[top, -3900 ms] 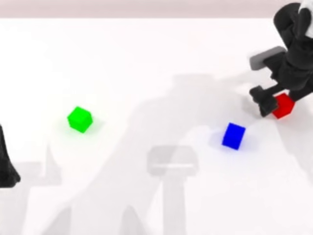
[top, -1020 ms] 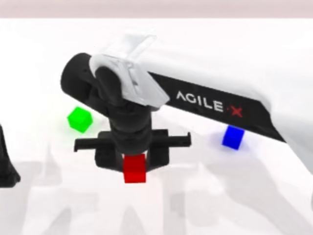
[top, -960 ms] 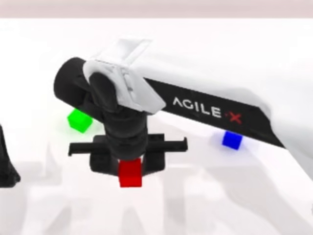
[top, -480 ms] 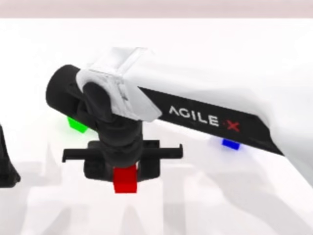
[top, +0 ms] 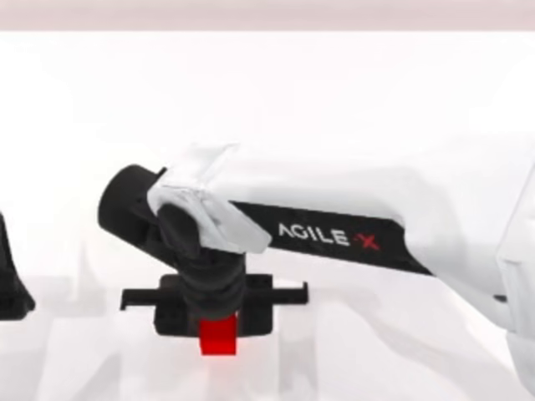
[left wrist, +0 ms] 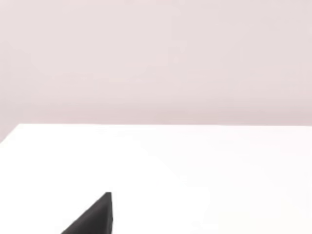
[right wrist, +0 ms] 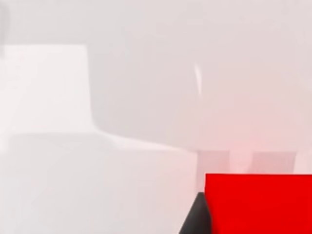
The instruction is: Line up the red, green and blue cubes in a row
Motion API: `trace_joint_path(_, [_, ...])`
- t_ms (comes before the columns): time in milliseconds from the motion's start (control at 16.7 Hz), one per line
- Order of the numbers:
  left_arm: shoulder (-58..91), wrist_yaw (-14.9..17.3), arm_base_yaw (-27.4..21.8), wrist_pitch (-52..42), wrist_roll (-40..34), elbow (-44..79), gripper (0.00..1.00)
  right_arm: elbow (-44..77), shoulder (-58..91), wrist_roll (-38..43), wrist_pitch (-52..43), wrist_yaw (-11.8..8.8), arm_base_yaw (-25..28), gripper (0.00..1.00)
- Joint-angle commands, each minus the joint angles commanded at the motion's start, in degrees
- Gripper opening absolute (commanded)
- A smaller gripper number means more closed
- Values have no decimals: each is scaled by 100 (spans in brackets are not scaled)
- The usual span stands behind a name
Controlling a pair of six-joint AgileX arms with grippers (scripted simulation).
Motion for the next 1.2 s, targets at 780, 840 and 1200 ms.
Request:
trace_joint_path(780, [0,0,0,0,0,0,100,-5,1,0,5,0,1,75])
trace_joint_path(840, [0,0,0,0,0,0,100,-5,1,0,5,0,1,83])
trace_joint_path(1200, [0,0,0,0,0,0,100,-5,1,0,5,0,1,100])
